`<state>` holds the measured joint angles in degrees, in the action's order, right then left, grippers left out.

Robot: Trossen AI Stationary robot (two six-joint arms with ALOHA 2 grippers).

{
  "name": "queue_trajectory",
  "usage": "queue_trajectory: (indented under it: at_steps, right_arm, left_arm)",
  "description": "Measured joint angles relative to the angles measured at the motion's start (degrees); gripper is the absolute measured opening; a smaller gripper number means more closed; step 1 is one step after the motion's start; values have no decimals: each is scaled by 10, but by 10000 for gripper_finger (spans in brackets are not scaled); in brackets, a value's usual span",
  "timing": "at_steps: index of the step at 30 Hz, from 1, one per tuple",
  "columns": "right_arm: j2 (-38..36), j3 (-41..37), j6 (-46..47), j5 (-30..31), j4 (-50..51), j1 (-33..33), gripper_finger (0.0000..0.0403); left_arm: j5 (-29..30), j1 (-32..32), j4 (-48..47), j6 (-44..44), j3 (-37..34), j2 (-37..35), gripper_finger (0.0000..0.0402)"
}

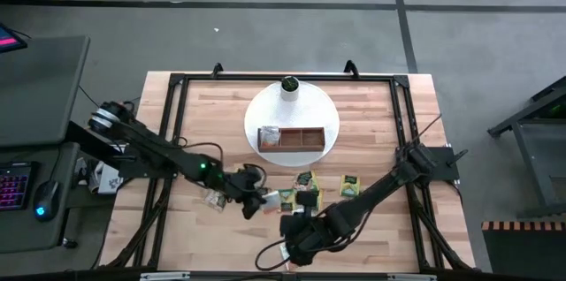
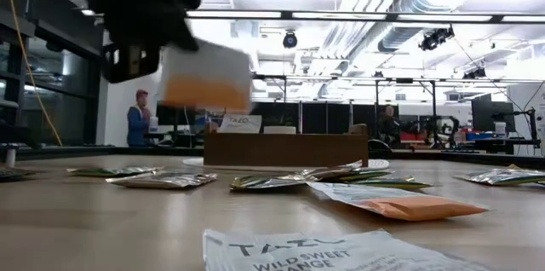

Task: Pick & Place Tea
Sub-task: Put the white tea bag into the left section of the wooden organizer

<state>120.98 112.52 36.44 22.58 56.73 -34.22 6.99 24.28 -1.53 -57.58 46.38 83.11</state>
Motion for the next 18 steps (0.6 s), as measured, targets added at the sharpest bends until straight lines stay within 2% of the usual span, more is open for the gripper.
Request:
queue_trajectory:
  at_steps: [6, 9, 13, 18]
  right_arm:
    - [-87, -41, 11, 70, -1, -4, 0]
    - [-147, -87, 33, 119, -7, -10, 0]
    - [-246, -194, 86, 174, -41, -23, 0]
    - [-374, -355, 114, 194, -176, -37, 0]
  left_arm:
    - [7, -33, -48, 52, 1, -55, 0]
    - [-11, -64, -51, 83, 2, -68, 0]
    - [-39, -117, -63, 127, 2, -85, 0]
    - [-93, -188, -81, 193, 1, -90, 0]
